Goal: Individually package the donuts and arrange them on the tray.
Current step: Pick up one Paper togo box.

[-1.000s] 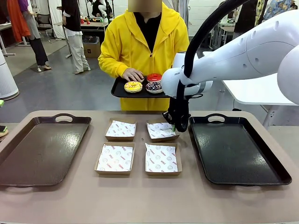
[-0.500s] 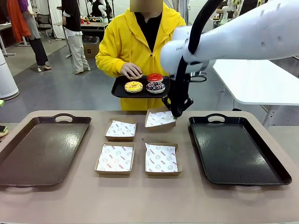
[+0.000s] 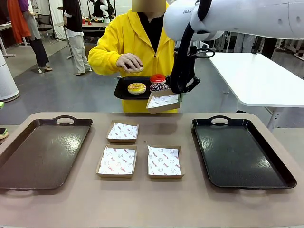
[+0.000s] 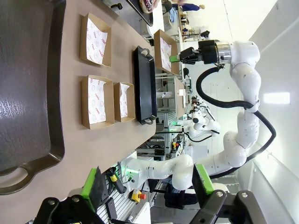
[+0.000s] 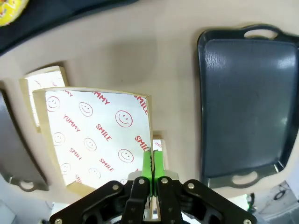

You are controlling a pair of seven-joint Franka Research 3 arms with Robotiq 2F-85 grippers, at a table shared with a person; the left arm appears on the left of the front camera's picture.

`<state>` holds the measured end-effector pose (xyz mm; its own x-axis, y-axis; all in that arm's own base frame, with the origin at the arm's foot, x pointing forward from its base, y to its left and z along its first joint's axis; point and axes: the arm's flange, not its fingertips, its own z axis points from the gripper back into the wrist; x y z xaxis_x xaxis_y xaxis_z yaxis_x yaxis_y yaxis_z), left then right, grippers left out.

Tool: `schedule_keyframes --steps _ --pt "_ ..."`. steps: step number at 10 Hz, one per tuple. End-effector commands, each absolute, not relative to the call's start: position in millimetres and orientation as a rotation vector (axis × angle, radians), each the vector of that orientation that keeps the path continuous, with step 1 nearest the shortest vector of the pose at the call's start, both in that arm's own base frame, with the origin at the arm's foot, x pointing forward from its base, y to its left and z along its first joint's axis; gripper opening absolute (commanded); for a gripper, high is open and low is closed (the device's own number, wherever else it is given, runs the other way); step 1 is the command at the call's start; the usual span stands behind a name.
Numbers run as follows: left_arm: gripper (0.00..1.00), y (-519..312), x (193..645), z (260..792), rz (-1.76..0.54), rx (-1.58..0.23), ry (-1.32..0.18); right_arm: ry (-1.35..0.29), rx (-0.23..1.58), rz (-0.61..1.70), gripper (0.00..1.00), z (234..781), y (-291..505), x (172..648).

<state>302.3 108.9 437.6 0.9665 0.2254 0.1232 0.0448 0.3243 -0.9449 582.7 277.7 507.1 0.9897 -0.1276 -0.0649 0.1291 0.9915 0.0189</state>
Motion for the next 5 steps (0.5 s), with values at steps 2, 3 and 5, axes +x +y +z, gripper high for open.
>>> schedule_keyframes --steps 2,3,5 --pt "1.0 109.6 301.9 439.0 0.118 -1.252 -0.258 0.064 0.02 -0.134 0.0 502.0 276.4 579.6" --pt "1.0 109.6 301.9 439.0 0.118 -1.252 -0.258 0.064 0.02 -0.134 0.0 502.0 276.4 579.6" --pt "1.0 109.6 301.9 439.0 0.118 -1.252 -0.258 0.064 0.02 -0.134 0.0 502.0 276.4 579.6"
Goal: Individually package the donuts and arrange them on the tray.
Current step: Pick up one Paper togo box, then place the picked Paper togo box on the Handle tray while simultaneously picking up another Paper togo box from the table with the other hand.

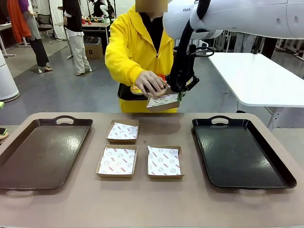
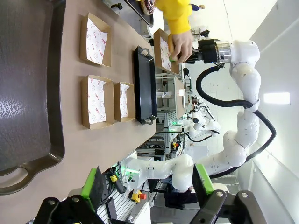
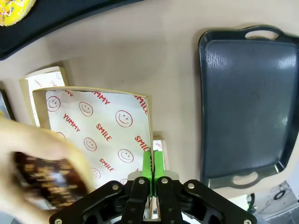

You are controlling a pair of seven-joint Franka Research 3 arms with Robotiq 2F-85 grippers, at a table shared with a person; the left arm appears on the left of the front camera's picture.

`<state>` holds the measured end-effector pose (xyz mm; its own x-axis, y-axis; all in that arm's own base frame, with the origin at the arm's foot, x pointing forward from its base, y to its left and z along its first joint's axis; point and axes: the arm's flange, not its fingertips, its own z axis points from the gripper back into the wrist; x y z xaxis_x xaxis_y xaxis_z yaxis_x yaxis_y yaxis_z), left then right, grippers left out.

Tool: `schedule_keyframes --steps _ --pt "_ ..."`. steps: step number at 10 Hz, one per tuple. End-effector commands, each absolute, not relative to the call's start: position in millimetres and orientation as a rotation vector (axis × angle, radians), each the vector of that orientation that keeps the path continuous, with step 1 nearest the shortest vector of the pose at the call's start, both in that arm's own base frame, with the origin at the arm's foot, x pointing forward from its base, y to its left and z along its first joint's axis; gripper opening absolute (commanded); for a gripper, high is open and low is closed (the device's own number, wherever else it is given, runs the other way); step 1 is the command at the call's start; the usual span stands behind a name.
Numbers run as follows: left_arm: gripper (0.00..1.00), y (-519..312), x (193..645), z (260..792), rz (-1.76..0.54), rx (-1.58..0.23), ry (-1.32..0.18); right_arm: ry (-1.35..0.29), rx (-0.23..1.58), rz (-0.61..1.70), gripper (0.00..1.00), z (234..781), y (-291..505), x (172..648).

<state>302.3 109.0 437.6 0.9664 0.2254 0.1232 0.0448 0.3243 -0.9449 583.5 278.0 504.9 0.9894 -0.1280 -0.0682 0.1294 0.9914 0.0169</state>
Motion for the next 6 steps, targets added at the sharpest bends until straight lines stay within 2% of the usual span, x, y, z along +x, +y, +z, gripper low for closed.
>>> schedule_keyframes --steps 1,6 --pt "1.0 109.6 301.9 439.0 0.118 -1.252 -0.258 0.064 0.02 -0.134 0.0 502.0 276.4 579.6" --pt "1.0 109.6 301.9 439.0 0.118 -1.252 -0.258 0.064 0.02 -0.134 0.0 502.0 276.4 579.6"
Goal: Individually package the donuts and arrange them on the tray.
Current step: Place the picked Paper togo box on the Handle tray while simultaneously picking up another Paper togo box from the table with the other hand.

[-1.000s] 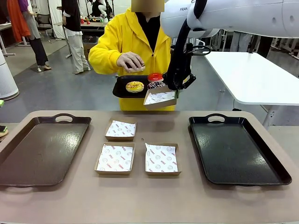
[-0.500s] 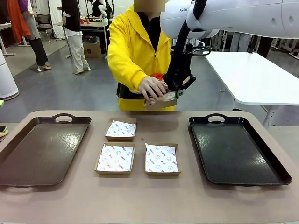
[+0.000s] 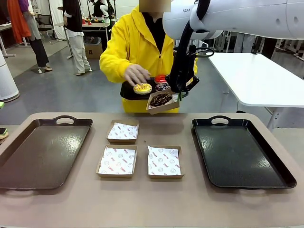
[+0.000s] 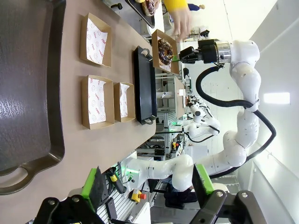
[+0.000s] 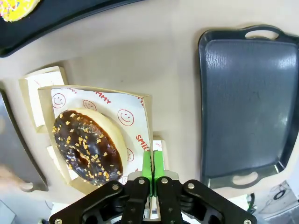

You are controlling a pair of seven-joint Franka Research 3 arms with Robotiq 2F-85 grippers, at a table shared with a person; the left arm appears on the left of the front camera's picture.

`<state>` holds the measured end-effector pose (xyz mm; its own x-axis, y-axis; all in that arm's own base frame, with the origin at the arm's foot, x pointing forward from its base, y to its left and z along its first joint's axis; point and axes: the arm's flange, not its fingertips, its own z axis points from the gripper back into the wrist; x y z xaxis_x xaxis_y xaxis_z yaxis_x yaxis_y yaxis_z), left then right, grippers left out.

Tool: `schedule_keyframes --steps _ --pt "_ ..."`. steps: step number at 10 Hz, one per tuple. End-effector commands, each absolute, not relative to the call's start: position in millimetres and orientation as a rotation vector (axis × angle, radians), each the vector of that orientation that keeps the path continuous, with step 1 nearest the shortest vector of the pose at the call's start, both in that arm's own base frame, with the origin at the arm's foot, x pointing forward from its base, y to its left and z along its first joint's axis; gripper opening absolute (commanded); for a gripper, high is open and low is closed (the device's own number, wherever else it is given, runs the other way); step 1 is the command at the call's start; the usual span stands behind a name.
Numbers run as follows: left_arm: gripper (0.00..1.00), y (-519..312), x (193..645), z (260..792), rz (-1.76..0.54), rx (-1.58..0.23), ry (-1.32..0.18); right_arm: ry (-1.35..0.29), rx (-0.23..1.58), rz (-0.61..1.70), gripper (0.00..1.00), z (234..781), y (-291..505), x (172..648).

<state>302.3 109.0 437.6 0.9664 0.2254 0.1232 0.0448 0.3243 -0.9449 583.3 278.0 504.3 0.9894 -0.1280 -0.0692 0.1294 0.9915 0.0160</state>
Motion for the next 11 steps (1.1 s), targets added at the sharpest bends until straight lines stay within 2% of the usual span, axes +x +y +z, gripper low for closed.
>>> schedule_keyframes --steps 1,11 --pt "1.0 109.6 301.9 439.0 0.118 -1.252 -0.258 0.064 0.02 -0.134 0.0 502.0 276.4 579.6" --pt "1.0 109.6 301.9 439.0 0.118 -1.252 -0.258 0.064 0.02 -0.134 0.0 502.0 276.4 579.6"
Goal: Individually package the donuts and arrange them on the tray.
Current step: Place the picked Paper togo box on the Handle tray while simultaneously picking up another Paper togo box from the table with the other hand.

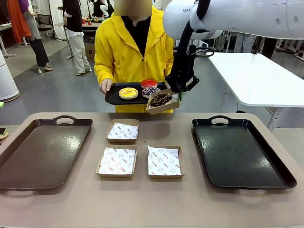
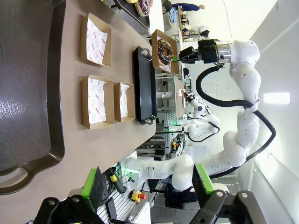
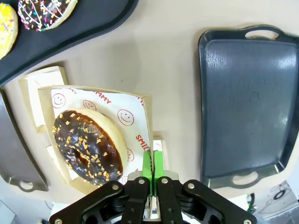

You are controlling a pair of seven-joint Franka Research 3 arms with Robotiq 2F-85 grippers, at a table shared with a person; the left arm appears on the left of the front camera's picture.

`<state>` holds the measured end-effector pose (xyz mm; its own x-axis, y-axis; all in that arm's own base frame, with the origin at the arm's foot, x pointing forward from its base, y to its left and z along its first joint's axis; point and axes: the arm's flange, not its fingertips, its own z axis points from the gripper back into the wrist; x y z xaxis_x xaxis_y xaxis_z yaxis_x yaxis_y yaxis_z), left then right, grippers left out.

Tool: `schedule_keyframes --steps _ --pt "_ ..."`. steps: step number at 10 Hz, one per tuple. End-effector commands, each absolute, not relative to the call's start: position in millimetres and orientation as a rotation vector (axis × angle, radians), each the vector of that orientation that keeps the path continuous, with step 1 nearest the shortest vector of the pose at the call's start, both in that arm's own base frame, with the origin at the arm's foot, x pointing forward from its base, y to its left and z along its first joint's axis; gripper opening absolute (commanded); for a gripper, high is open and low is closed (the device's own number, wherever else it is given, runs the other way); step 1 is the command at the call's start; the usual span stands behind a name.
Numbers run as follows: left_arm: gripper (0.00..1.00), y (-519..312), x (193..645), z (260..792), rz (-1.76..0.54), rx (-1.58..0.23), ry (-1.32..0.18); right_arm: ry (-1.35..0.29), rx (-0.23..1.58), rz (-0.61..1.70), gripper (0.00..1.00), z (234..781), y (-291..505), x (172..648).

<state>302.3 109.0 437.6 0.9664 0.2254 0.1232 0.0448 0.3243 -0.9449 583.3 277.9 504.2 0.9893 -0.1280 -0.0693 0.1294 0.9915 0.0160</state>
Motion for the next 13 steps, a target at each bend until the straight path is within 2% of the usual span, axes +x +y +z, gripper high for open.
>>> schedule_keyframes --steps 1,3,4,5,7,10,13 --pt "1.0 110 302 439 0.118 -1.252 -0.258 0.064 0.02 -0.134 0.0 502 276 580" --pt "1.0 109 302 438 0.12 -1.239 -0.25 0.096 0.041 -0.106 0.02 506 265 580" --pt "1.0 103 307 443 0.143 -1.199 -0.247 0.097 0.02 -0.049 0.02 514 248 564" --pt "1.0 94 319 463 0.087 -1.15 -0.244 0.043 -0.011 -0.102 0.02 528 223 552" --pt "1.0 65 336 506 -0.005 -1.028 -0.264 0.054 0.067 -0.202 0.02 539 160 524" --pt "1.0 -7 373 546 -0.076 -0.869 -0.204 0.087 0.043 -0.133 0.02 526 85 510" --pt "1.0 -80 417 563 -0.093 -0.674 -0.192 0.054 0.048 -0.068 0.02 499 50 504"
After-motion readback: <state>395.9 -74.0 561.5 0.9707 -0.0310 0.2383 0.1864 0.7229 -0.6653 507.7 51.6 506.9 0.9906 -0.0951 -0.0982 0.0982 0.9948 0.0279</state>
